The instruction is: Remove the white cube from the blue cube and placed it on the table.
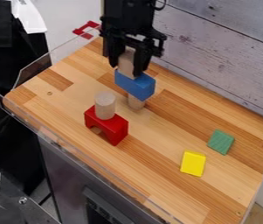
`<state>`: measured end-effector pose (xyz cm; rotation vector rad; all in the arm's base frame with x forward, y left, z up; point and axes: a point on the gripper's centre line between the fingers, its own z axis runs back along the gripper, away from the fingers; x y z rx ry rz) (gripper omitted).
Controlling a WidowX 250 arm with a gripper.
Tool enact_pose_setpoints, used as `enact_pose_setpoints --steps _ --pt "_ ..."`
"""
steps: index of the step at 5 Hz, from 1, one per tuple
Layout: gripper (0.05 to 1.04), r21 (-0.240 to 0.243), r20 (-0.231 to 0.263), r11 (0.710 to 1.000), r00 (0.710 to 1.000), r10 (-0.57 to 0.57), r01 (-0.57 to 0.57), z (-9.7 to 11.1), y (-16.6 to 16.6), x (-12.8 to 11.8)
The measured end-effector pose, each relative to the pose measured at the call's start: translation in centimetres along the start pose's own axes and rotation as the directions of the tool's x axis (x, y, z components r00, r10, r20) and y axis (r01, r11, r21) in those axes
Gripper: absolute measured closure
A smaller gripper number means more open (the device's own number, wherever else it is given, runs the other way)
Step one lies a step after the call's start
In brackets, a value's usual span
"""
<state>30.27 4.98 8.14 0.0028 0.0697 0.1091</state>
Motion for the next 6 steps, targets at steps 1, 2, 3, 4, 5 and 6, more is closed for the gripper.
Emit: enact_pose_setpoints --steps 1,2,3,4,5,6 --pt "0.492 0.067 0.083 0.998 0.996 0.008 -0.013 3.4 -0.6 -0.6" --pt "0.491 0.102 0.153 0.995 0.988 -0.015 -0.001 6.2 -2.4 -1.7" --pt "0.492 0.093 0.149 0.996 0.989 -0.018 0.004 6.3 -4.5 -2.8" --pt "0.492 0.020 0.105 1.000 0.994 -0.008 0.006 4.2 -6.1 -3.4" --pt "0.492 -0.019 0.032 1.000 0.999 -0.021 0.022 1.4 -6.9 -3.4" --pt "0.492 -0.056 -0.060 0.998 0.998 -0.012 0.009 -2.0 -7.2 -3.5"
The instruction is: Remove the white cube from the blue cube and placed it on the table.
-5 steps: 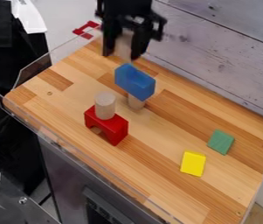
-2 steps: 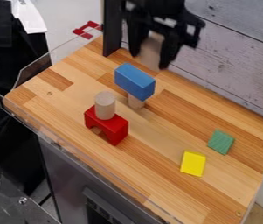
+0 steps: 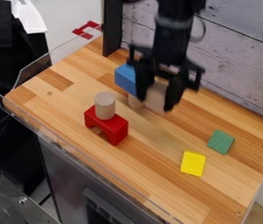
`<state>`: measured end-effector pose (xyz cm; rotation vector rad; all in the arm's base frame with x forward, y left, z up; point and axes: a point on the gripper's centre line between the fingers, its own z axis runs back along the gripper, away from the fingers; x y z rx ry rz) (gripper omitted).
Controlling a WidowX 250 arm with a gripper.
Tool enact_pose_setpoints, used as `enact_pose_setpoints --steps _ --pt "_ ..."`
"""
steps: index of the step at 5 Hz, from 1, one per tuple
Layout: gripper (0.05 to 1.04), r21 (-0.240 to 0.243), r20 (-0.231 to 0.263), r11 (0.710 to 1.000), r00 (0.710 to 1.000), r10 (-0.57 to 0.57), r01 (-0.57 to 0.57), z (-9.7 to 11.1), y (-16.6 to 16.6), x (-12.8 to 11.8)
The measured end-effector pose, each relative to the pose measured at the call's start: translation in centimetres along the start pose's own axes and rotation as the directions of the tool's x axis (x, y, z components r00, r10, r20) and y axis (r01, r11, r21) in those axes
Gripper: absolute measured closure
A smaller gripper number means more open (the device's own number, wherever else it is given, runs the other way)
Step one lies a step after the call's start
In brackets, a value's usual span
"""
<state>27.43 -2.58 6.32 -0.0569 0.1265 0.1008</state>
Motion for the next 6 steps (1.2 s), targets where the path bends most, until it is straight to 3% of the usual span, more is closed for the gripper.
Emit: enact_pose_setpoints --steps 2,5,6 --pt "0.492 -0.018 -0.091 1.000 0.996 -0.020 0.018 -3.5 -1.3 -0.7" --pt "0.492 -0.009 -0.099 0.999 0.994 -0.042 0.042 -5.2 -2.6 0.2" --pt "0.424 -0.007 -0.094 0.999 0.995 -0.038 0.038 -5.1 -2.5 0.3"
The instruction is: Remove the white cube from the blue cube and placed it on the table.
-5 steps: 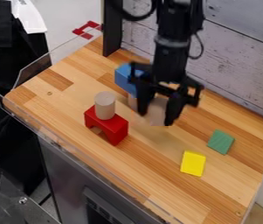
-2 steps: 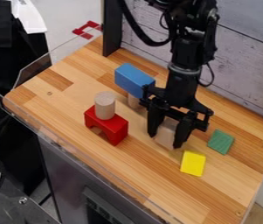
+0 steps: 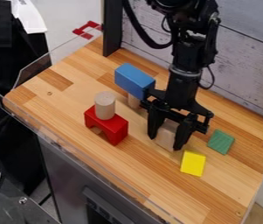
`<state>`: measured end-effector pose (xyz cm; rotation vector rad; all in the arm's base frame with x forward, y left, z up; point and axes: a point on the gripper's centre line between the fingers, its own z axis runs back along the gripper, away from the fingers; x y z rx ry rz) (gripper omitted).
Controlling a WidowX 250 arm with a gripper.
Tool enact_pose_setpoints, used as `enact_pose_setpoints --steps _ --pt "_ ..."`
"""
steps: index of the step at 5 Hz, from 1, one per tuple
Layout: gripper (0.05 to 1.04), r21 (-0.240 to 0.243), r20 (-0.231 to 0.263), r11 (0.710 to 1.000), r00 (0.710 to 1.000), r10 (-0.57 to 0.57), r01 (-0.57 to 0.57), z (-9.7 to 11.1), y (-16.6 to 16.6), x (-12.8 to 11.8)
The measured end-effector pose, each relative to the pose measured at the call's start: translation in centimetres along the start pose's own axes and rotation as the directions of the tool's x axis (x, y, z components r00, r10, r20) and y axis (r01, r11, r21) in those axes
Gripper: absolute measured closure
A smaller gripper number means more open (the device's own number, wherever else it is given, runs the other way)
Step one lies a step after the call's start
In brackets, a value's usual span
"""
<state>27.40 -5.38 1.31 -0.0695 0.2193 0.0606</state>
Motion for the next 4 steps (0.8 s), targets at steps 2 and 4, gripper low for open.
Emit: enact_pose_setpoints --steps 2,4 --pt "0.083 0.001 0.074 0.999 0.996 0.043 -0.044 1.4 0.6 -0.3" --pt "0.083 0.094 0.280 0.991 0.958 0.063 -0.092 9.6 1.8 -2.1"
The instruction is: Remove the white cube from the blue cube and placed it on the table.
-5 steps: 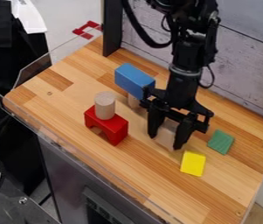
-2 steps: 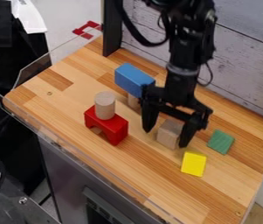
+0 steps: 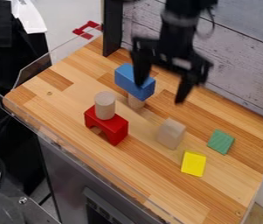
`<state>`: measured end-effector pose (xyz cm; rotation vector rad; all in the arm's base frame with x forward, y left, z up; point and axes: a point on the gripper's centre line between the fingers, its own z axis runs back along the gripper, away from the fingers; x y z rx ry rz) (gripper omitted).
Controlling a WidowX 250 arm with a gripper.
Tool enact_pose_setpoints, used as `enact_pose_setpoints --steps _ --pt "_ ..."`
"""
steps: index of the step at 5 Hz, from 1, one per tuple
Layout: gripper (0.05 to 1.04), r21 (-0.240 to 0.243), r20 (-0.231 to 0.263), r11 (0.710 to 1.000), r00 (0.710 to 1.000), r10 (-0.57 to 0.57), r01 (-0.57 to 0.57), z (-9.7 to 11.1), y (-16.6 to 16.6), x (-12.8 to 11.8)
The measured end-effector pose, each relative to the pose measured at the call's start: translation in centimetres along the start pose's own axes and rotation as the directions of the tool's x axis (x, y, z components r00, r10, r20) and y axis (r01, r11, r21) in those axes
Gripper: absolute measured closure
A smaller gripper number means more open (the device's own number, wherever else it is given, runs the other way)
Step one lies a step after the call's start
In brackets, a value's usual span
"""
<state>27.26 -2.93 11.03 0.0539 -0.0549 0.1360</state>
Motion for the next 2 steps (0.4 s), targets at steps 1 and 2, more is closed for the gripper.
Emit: enact_pose_setpoints --steps 1,2 --pt "0.083 0.029 0.053 1.000 0.999 -0.005 0.004 2.89 0.78 -0.44" --pt "0.083 -0.016 0.067 1.000 0.998 -0.014 0.015 2.78 1.50 0.06"
